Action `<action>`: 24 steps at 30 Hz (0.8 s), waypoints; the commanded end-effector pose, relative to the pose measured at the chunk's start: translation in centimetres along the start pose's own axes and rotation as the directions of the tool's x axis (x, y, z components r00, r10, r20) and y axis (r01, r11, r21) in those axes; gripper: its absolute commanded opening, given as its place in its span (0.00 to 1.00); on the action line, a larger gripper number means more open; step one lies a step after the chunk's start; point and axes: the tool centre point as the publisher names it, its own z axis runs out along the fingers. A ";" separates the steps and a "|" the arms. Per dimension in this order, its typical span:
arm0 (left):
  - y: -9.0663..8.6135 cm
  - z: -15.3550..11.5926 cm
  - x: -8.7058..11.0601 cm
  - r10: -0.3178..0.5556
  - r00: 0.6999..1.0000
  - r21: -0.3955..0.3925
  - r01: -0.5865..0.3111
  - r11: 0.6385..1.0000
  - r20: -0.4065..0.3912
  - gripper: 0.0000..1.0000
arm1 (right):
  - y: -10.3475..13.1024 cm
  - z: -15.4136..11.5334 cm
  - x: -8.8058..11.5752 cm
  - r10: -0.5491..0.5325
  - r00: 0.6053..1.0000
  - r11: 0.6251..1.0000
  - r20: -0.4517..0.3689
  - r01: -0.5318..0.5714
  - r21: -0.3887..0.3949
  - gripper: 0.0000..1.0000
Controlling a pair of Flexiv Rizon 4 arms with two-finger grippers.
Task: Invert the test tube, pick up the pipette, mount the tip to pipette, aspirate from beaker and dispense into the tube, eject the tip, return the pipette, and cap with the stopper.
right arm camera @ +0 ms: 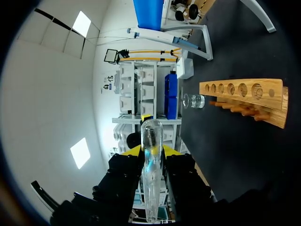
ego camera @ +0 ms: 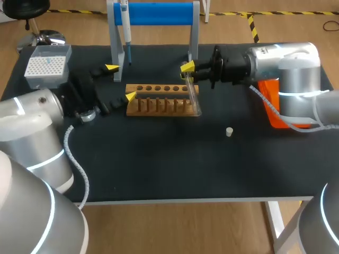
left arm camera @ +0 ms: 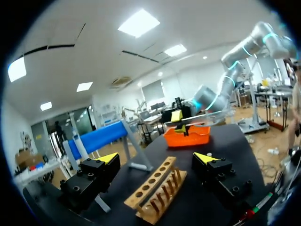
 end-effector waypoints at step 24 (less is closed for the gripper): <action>-1.9 0.0 1.1 0.845 0.510 0.281 -0.844 0.456 0.160 1.00 | 0.0 -0.1 0.1 0.001 1.000 1.000 0.003 -0.001 0.002 0.00</action>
